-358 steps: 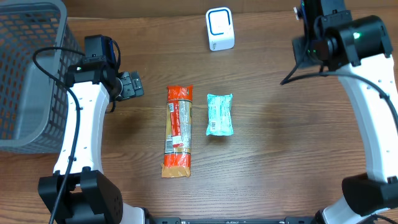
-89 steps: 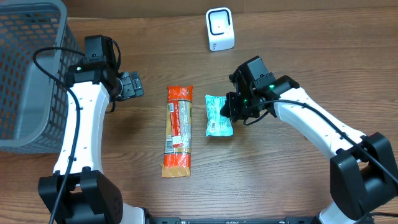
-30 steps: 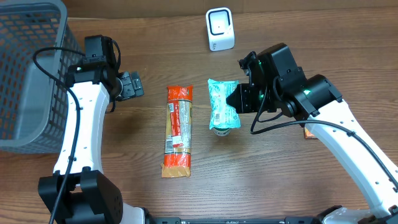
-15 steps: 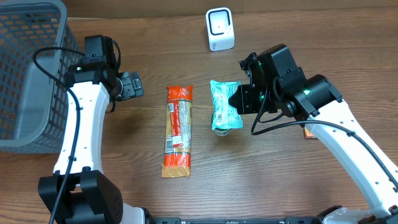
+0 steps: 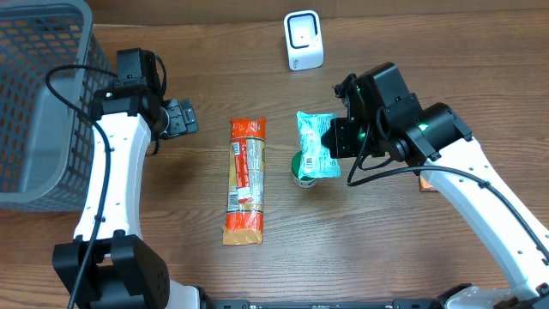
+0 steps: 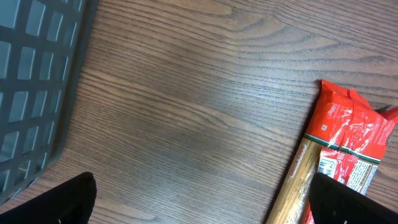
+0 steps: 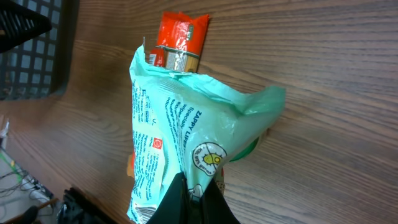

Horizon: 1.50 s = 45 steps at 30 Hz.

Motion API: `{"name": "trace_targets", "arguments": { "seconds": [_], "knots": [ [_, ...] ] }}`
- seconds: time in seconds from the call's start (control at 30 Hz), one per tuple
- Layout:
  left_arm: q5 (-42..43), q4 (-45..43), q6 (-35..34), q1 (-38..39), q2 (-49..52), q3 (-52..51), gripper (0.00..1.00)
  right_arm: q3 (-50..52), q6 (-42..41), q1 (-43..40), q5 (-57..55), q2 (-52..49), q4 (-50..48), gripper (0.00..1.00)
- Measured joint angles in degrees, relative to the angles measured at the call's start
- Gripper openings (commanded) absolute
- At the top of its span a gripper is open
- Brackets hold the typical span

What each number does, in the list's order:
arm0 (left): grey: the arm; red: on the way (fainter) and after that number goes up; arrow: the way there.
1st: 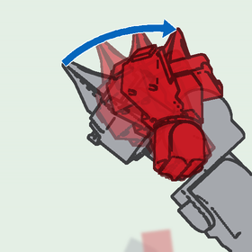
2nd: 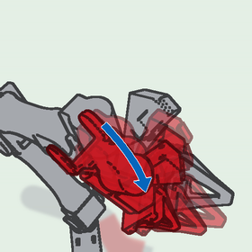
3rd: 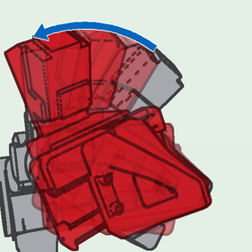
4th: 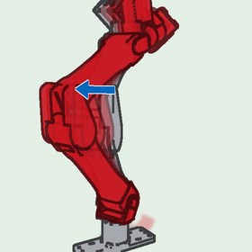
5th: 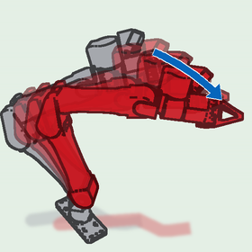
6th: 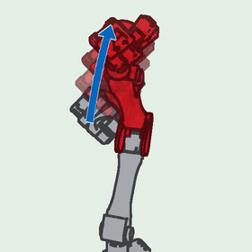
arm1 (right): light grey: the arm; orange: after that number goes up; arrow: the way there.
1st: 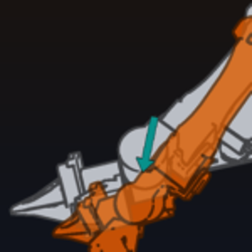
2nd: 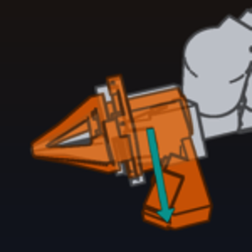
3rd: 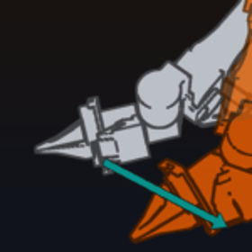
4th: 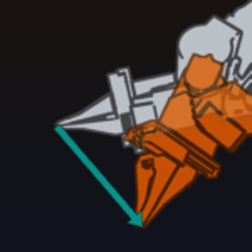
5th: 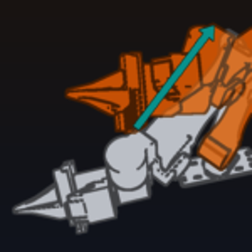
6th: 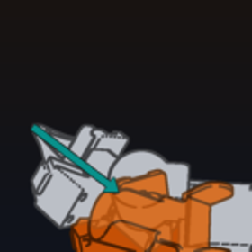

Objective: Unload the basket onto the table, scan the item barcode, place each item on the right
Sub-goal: 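Carry the mint-green packet back toward the white scanner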

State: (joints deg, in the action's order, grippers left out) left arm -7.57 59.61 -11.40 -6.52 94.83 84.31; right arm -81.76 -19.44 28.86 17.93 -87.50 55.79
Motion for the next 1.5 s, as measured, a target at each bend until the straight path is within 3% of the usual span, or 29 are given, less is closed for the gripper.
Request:
{"name": "trace_targets", "arguments": {
  "seconds": [0.83, 1.03, 1.3, 1.5],
  "knots": [
    [0.0, 0.0, 0.0, 0.0, 0.0, 0.0, 1.0, -1.9, 2.4, 0.0, -1.4, 0.0, 0.1, 0.04],
    [0.0, 0.0, 0.0, 0.0, 0.0, 0.0, 1.0, -16.4, 2.7, -1.4, -2.1, -0.2, 4.6, 0.03],
    [0.0, 0.0, 0.0, 0.0, 0.0, 0.0, 1.0, -49.2, 2.6, -4.5, -8.1, -11.5, 26.4, 0.03],
    [0.0, 0.0, 0.0, 0.0, 0.0, 0.0, 1.0, -56.6, 3.8, -3.2, -20.2, -22.5, 23.7, 0.04]
  ]
}}
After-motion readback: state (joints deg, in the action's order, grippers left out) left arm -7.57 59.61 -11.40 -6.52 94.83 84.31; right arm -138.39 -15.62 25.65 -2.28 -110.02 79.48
